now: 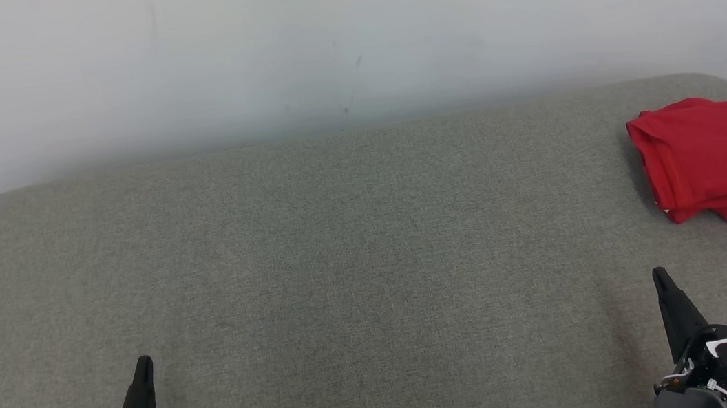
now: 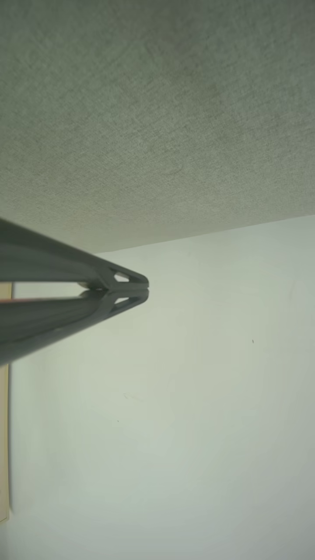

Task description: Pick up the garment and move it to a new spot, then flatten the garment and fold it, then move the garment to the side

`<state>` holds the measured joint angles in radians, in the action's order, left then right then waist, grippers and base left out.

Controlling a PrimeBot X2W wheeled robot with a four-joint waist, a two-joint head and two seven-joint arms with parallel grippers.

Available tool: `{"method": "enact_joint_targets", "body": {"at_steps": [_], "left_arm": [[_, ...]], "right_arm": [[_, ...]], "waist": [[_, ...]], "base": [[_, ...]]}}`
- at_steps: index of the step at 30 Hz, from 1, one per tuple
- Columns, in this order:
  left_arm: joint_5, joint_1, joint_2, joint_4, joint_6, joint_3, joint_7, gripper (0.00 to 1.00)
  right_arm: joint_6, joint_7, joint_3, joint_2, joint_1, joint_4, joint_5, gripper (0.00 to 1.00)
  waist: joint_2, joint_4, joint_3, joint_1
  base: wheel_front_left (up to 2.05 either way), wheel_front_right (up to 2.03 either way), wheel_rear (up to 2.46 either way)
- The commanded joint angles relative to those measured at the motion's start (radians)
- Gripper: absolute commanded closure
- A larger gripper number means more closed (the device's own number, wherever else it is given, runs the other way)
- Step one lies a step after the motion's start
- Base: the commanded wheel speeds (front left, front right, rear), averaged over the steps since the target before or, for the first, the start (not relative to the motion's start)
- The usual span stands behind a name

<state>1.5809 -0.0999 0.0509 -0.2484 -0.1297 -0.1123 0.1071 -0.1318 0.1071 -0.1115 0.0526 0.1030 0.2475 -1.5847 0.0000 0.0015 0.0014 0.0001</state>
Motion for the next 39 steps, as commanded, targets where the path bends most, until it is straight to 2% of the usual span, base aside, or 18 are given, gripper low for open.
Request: {"method": "enact_joint_targets", "body": {"at_steps": [1,39], "left_arm": [[0.022,-0.015,-0.001,0.005,-0.002,-0.003,0.007,1.00],[0.034,-0.014,-0.001,0.005,-0.002,-0.003,0.011,1.00]], "right_arm": [[0.002,0.007,-0.004,-0.004,0.008,-0.004,-0.021,1.00],[0.002,0.010,-0.004,-0.004,0.009,-0.004,-0.029,1.00]], "waist": [[0.0000,0.000,0.001,-0.0001],[0.0000,-0.002,0.002,-0.0001]], "base": [[0.00,0.00,0.00],[0.00,0.00,0.00]]}}
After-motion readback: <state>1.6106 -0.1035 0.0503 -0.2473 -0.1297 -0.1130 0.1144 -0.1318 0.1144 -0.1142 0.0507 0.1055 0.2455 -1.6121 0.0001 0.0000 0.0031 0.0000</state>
